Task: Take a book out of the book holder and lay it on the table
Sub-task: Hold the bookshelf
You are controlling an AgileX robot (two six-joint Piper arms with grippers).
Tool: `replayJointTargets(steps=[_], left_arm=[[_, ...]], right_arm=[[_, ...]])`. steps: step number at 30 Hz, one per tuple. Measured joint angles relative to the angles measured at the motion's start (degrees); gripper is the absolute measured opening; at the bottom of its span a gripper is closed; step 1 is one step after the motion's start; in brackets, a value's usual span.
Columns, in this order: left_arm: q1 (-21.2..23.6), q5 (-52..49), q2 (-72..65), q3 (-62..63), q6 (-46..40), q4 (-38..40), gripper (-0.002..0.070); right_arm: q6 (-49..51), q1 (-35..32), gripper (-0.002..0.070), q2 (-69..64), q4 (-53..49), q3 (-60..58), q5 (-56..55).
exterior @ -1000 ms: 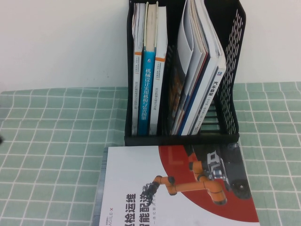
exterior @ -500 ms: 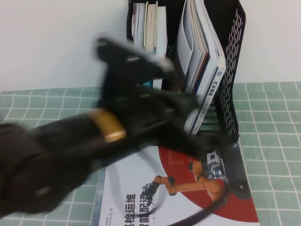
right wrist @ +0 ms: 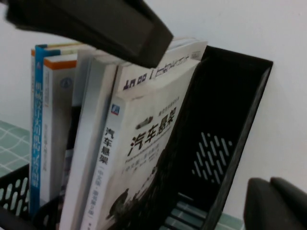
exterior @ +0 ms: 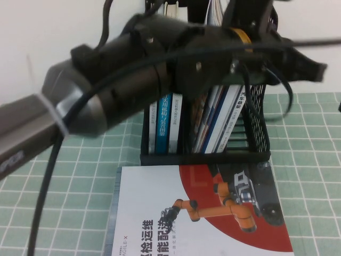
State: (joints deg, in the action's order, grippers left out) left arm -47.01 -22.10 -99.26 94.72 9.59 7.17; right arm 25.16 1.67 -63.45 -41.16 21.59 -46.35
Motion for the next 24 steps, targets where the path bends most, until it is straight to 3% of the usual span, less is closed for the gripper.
replayJointTargets(steps=[6,9,12,15,17,24], left_arm=[[6.26,-9.37,-4.37,5.63,5.65,0.04,-0.0003],[7.82,-11.98,-4.50,5.97,6.71,0.17,-0.0003],[8.31,-13.62,-4.29,6.34,7.11,-0.44,-0.0003],[8.32,-14.22,-4.17,6.38,7.11,-0.95,-0.0003],[8.43,-14.36,-4.16,6.48,7.23,-1.07,-0.0003],[8.43,-14.58,-4.16,6.61,8.27,-1.31,-0.0003]], right_arm=[[-3.77,0.00,0.0000,-6.42,-0.19,0.09,-8.26],[-4.10,0.00,0.0044,-10.34,-0.45,0.09,-14.26],[-4.23,0.13,0.0181,-14.78,-0.58,0.37,-18.09],[-4.23,1.74,0.0373,-18.90,-0.58,1.07,-18.47],[-4.35,4.37,0.0453,-21.55,-0.58,2.34,-18.47],[-7.72,15.11,0.0505,-28.73,9.29,8.59,-18.74]])
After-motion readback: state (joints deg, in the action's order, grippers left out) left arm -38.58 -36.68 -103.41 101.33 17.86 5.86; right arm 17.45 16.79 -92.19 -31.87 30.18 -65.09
